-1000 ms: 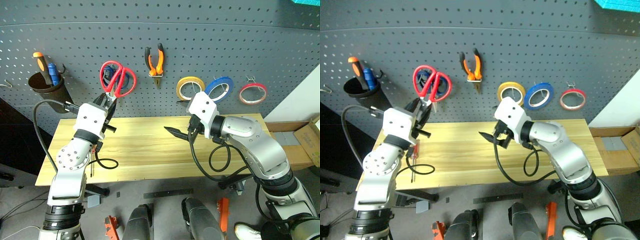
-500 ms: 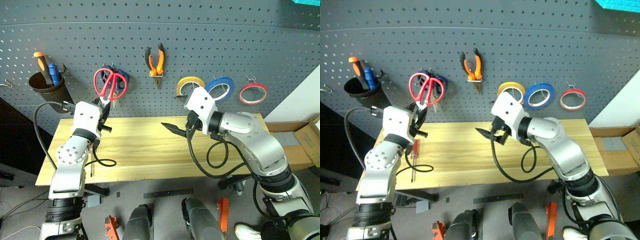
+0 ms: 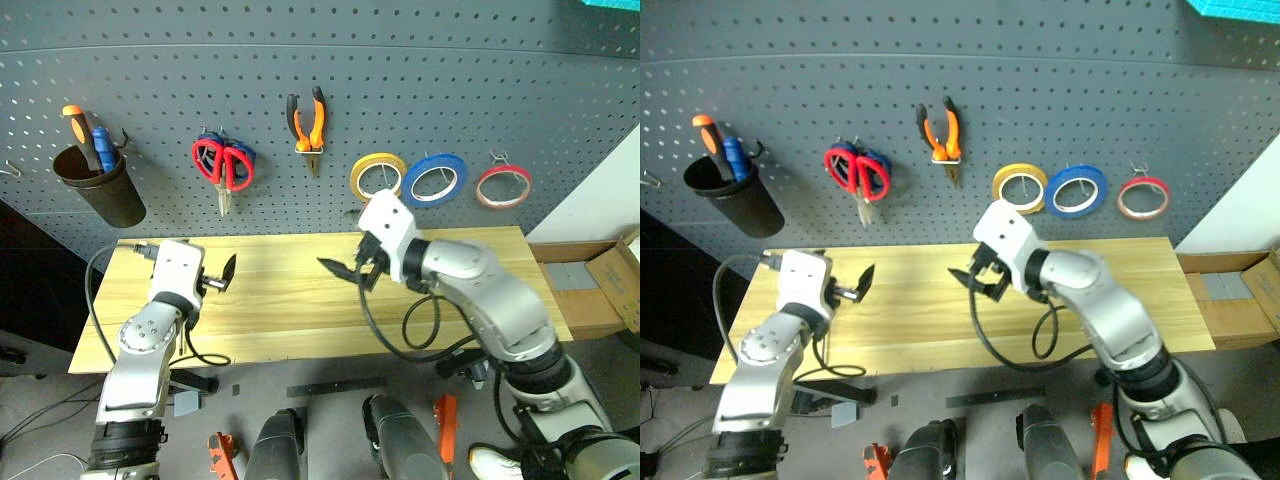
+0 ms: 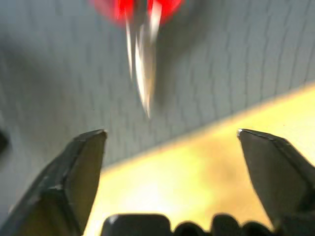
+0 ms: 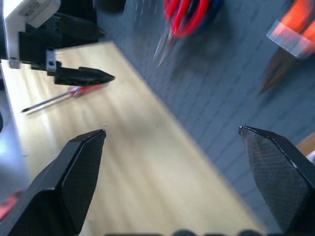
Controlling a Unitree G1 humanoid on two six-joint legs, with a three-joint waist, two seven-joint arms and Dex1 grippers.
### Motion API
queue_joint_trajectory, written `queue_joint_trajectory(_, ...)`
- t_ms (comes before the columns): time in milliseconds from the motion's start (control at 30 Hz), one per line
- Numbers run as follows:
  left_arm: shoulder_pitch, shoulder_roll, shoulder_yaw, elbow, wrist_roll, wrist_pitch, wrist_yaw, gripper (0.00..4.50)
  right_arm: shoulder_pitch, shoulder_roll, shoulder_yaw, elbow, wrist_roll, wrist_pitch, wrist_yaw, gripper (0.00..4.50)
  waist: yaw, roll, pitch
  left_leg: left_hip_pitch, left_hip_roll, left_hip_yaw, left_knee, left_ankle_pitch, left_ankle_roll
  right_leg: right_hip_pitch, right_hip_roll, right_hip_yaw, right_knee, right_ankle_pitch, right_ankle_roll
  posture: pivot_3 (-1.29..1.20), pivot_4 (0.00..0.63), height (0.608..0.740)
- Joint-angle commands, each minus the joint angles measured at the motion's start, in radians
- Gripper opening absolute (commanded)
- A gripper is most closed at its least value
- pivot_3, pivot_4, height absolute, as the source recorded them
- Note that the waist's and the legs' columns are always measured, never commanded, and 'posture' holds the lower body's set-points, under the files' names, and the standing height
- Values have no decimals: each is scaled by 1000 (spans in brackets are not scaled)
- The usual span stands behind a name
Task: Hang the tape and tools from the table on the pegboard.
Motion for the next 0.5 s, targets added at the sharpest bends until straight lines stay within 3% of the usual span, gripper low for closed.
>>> queue_joint_trajectory(33,2,7,77,13,-45,115,25,4443,6,81,38,-25,-15,93,-85,4500,0,0,1,0,0,0,0,0,0,0,0,0,0,0,0,-114,260,740)
queue_joint_trajectory(300,-143,49,181,217,-119,352,61,4443,-28,276,71,45,-13,254,-193,4500,6,1,9,0,0,-2,1,0,0,0,0,-1,0,0,0,-98,309,740)
queue_joint_trajectory(500,-283,65,184,411,-126,386,77,4443,-74,322,90,100,-19,259,-212,4500,9,1,31,0,0,-3,0,0,0,0,0,-1,-1,0,0,-94,334,740)
